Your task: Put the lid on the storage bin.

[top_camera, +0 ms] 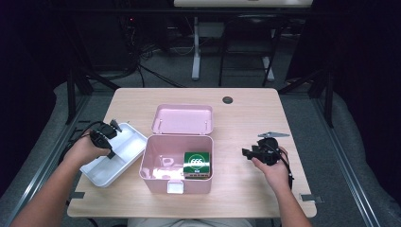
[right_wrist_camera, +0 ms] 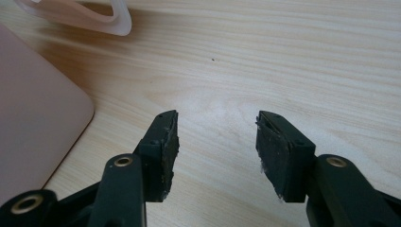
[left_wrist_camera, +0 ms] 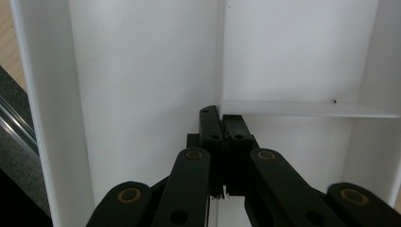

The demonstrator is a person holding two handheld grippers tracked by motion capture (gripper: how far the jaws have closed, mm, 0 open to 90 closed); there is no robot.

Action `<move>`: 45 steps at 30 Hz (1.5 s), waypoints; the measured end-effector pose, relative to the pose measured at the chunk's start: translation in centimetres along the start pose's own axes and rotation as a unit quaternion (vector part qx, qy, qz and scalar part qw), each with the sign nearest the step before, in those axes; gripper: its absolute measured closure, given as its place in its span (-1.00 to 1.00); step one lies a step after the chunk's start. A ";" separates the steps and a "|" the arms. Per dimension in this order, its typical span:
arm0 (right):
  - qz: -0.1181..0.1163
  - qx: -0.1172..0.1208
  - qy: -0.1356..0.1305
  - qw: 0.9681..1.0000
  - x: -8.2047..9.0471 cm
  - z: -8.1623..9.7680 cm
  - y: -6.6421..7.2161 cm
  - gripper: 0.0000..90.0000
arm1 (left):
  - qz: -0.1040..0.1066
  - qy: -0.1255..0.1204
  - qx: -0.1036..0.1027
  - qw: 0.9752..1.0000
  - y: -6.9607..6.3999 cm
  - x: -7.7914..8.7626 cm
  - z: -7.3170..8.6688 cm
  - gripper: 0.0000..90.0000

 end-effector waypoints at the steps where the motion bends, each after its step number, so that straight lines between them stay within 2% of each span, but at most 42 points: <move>1: 0.000 0.000 0.001 1.000 0.0 0.0 0.0 0.09 | -0.001 0.000 0.000 1.000 0.0 0.1 0.0 0.98; 17: -0.002 -0.010 -0.004 1.000 0.1 0.0 -0.3 0.09 | -0.001 -0.009 -0.008 1.000 0.1 1.8 -0.3 0.98; 20: -0.002 -0.011 -0.003 1.000 0.1 0.0 -0.4 0.09 | -0.008 -0.013 -0.018 1.000 0.1 2.6 -0.4 0.98; 23: -0.002 -0.011 -0.004 1.000 0.1 0.0 -0.4 0.09 | -0.017 -0.023 -0.040 0.999 0.3 3.8 -0.4 0.98; 26: -0.004 -0.012 -0.006 1.000 0.1 0.0 -0.4 0.09 | -0.008 -0.031 -0.049 0.998 0.4 4.6 -0.2 0.98; 31: -0.004 -0.010 -0.002 1.000 0.1 0.0 -0.4 0.09 | -0.012 -0.031 -0.070 0.997 0.5 6.3 -0.1 0.98; 34: -0.005 -0.010 -0.003 1.000 0.1 0.0 -0.3 0.09 | -0.010 -0.038 -0.093 0.995 0.2 7.4 -0.1 0.98; 39: -0.010 -0.010 -0.006 1.000 0.0 0.0 -0.3 0.09 | -0.014 -0.029 -0.136 0.990 -0.5 8.5 -0.4 0.98; 45: -0.008 -0.010 -0.006 1.000 0.0 0.0 -0.3 0.08 | -0.014 -0.026 -0.168 0.985 -2.0 9.4 -1.1 0.98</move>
Point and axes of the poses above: each handheld gripper's, and its own axes: x roughly backward along the jaws, z roughly out of its underside, y roughly to its left, the point moved 7 cm from there along -x, roughly forward along the jaws, and after that the axes turned 3 degrees about -y, right-handed, at the moved point
